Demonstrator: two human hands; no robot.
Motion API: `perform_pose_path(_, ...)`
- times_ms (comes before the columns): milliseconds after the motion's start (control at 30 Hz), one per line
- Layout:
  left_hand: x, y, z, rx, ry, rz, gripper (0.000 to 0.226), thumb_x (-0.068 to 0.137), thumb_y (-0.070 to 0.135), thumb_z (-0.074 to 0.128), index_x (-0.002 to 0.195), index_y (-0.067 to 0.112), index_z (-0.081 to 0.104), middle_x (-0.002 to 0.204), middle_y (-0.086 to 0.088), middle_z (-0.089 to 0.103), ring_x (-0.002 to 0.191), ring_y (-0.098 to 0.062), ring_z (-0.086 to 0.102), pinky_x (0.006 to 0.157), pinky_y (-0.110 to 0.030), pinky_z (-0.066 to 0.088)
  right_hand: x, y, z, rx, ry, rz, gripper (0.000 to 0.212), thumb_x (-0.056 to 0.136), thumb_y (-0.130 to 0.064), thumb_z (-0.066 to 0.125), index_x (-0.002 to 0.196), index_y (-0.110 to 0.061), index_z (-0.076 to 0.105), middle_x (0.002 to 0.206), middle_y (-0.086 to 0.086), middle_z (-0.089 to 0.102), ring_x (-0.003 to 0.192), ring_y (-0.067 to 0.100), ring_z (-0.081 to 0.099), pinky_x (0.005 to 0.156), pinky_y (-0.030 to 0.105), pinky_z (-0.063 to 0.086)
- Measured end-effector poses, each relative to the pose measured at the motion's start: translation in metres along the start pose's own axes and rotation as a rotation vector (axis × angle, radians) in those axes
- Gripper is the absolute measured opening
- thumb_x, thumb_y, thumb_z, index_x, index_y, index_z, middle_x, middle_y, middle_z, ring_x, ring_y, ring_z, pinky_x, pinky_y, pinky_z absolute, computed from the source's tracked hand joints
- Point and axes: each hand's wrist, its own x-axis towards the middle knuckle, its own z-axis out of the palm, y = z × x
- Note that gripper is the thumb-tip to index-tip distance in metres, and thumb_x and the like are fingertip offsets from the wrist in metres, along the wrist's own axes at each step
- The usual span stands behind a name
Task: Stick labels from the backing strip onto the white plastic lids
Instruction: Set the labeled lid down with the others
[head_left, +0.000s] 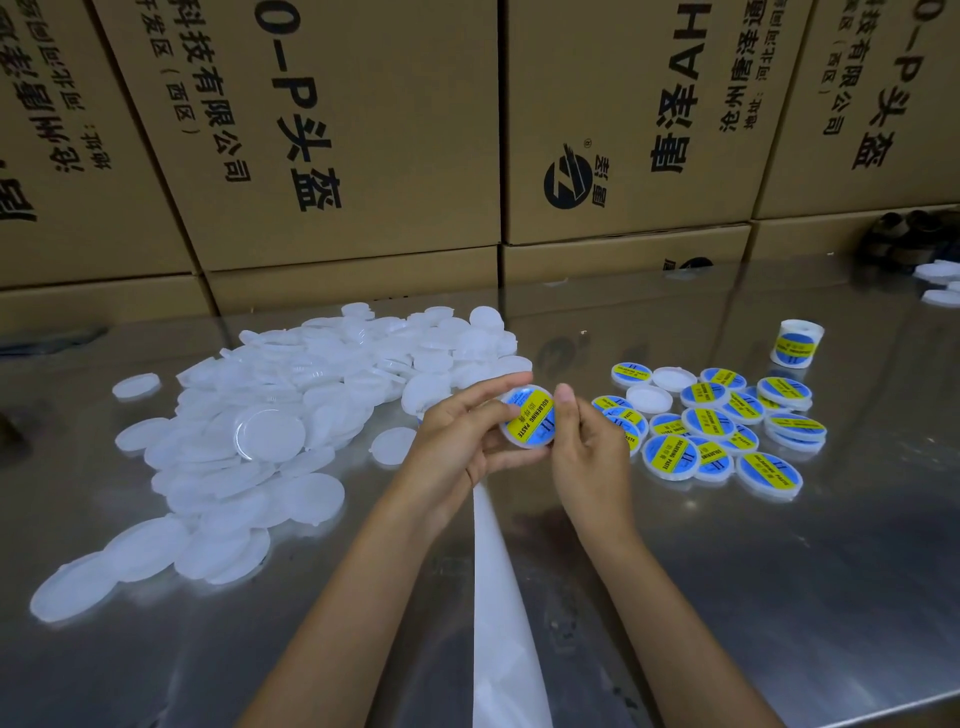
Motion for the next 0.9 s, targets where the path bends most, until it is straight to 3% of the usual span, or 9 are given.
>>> perform_pose_path(100,0.001,0.001,-0.003,-0.054,0.001,0.049,0.029,0.098,0.000,0.056,0.118,0.012,0.073,0.112,-0.018,0.073,0.096,-0.029,0.074,0.077,-0.036,0.061,0.000,0.004,0.001,0.011,-0.070,0.023,0.036,0.102,-0.039,0.050,0.072,-0.021,0.057,0.062,-0.015,0.058,0.062,0.001,0.052,0.060,0.014,0.042)
perform_pose_path(200,0.002,0.002,-0.006,0.028,0.041,0.085,0.029,0.099,0.007,0.057,0.121,0.020,0.072,0.111,-0.012,0.075,0.093,-0.020,0.073,0.076,-0.028,0.059,-0.004,0.007,0.006,-0.040,-0.174,0.041,0.029,0.087,-0.059,0.064,0.091,-0.030,0.064,0.084,-0.015,0.072,0.080,0.002,0.067,0.070,0.017,0.050)
perform_pose_path(300,0.001,0.002,-0.006,0.083,0.061,0.076,0.029,0.100,0.010,0.056,0.119,0.024,0.072,0.110,-0.009,0.075,0.088,-0.017,0.072,0.070,-0.024,0.056,-0.004,0.009,0.006,-0.101,-0.131,0.017,0.039,0.076,-0.070,0.066,0.088,-0.032,0.062,0.080,-0.018,0.070,0.073,0.001,0.064,0.064,0.014,0.048)
perform_pose_path(400,0.001,0.005,-0.005,0.075,0.054,0.062,0.027,0.100,0.013,0.055,0.118,0.021,0.073,0.113,-0.010,0.074,0.087,-0.015,0.070,0.068,-0.023,0.054,-0.004,0.009,0.005,-0.172,-0.115,-0.016,0.043,0.077,-0.071,0.063,0.083,-0.029,0.061,0.070,-0.015,0.064,0.064,0.003,0.058,0.060,0.020,0.045)
perform_pose_path(533,0.001,0.008,-0.008,0.103,0.036,0.070,0.026,0.098,0.011,0.058,0.119,0.017,0.073,0.111,-0.011,0.074,0.082,-0.015,0.067,0.066,-0.024,0.054,-0.005,0.008,0.003,-0.230,-0.070,-0.048,0.045,0.088,-0.063,0.053,0.075,-0.020,0.054,0.062,-0.008,0.055,0.059,0.008,0.048,0.061,0.039,0.046)
perform_pose_path(733,-0.003,0.010,-0.012,0.181,-0.010,0.097,0.030,0.091,-0.002,0.066,0.118,0.012,0.068,0.096,-0.013,0.076,0.076,-0.019,0.069,0.068,-0.024,0.057,-0.001,0.008,-0.001,-0.270,-0.011,-0.033,0.047,0.103,-0.040,0.046,0.061,-0.021,0.039,0.049,-0.007,0.040,0.052,0.012,0.034,0.053,0.033,0.032)
perform_pose_path(900,-0.006,0.012,-0.011,0.374,-0.097,0.086,0.053,0.085,-0.011,0.069,0.129,0.019,0.065,0.098,-0.005,0.076,0.071,-0.013,0.069,0.063,-0.022,0.054,-0.001,0.006,-0.002,-0.268,-0.005,0.005,0.047,0.103,-0.035,0.047,0.059,-0.020,0.040,0.046,-0.009,0.041,0.051,0.012,0.034,0.054,0.037,0.035)
